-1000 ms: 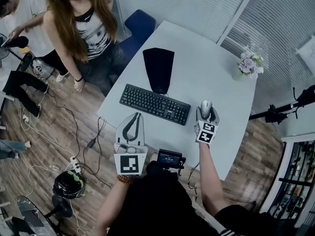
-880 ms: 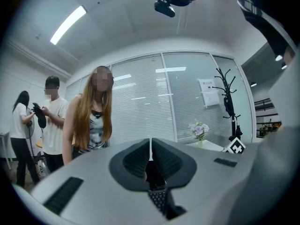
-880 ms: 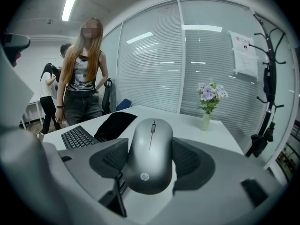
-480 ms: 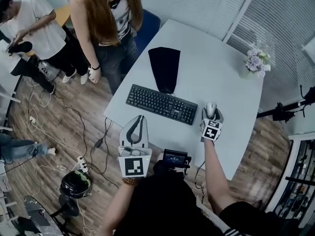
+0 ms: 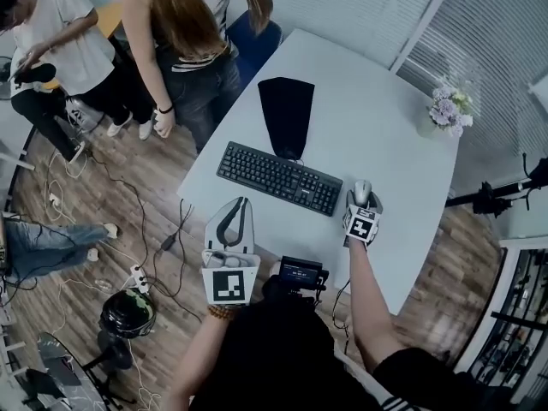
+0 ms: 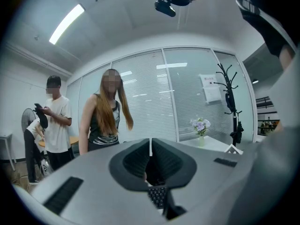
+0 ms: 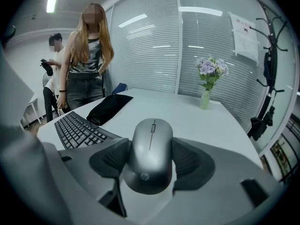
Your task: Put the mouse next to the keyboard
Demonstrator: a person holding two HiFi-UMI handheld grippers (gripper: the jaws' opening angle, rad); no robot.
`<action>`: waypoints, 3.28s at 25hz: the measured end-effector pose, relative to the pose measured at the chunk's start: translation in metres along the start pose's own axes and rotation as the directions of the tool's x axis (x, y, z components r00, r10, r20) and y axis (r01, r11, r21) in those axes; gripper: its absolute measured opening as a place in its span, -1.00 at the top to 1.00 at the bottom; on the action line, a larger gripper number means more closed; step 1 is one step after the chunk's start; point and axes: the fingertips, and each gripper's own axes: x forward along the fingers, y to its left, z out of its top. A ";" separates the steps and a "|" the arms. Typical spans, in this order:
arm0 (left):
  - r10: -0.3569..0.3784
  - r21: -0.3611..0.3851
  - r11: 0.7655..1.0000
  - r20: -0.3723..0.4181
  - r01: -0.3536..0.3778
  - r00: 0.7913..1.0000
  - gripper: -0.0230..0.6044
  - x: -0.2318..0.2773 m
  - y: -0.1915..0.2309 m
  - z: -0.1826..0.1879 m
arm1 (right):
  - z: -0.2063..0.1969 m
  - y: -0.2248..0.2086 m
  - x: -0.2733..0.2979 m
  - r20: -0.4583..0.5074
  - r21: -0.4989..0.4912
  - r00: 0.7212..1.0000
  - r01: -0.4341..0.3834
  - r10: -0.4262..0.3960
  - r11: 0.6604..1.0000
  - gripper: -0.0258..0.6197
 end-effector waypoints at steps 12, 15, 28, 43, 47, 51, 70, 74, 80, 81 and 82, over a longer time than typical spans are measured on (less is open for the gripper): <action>0.021 0.002 1.000 -0.010 -0.021 1.000 0.88 0.000 0.013 -0.004 | -0.028 0.004 0.019 -0.082 0.025 0.997 0.004 -0.002 1.000 0.01; 0.032 -0.010 0.999 -0.015 -0.032 0.999 0.89 -0.001 0.017 -0.006 | -0.035 0.007 0.023 -0.102 0.024 0.995 0.000 0.003 1.000 0.01; 0.048 0.003 0.999 -0.028 -0.048 0.998 0.88 -0.001 0.027 -0.010 | -0.058 0.006 0.035 -0.173 0.056 0.985 0.020 -0.010 0.998 0.01; 0.042 0.010 0.999 -0.042 -0.042 0.998 0.88 0.002 0.026 -0.012 | -0.076 0.004 0.039 -0.230 0.080 0.973 0.029 -0.010 0.996 0.01; 0.045 0.008 0.999 -0.038 -0.045 0.998 0.89 0.000 0.024 -0.012 | -0.077 0.003 0.040 -0.232 0.086 0.973 0.030 -0.009 0.996 0.00; 0.048 0.008 0.999 -0.032 -0.048 0.998 0.88 0.000 0.025 -0.010 | -0.076 0.003 0.042 -0.239 0.087 0.971 0.025 -0.004 0.996 -0.01; 0.033 0.007 0.999 -0.018 -0.033 0.999 0.88 -0.009 0.022 -0.007 | -0.069 0.010 0.030 -0.213 0.079 0.977 -0.011 0.028 0.997 -0.22; 0.028 0.003 1.000 -0.009 -0.028 1.000 0.88 -0.010 0.022 -0.006 | -0.046 0.008 0.027 -0.166 0.074 0.986 -0.014 0.026 0.997 -0.22; 0.014 0.002 1.000 0.002 -0.014 1.000 0.88 -0.006 0.022 -0.004 | -0.009 0.008 0.022 -0.086 0.060 0.996 -0.020 0.025 0.998 -0.22; 0.010 0.002 1.000 -0.002 -0.010 1.000 0.88 -0.005 0.022 -0.005 | -0.005 0.009 0.021 -0.077 0.057 0.997 -0.022 0.026 0.998 -0.22; 0.004 0.005 1.000 -0.011 -0.004 1.000 0.88 -0.005 0.021 -0.006 | -0.002 0.010 0.021 -0.069 0.055 0.997 -0.024 0.027 0.998 -0.22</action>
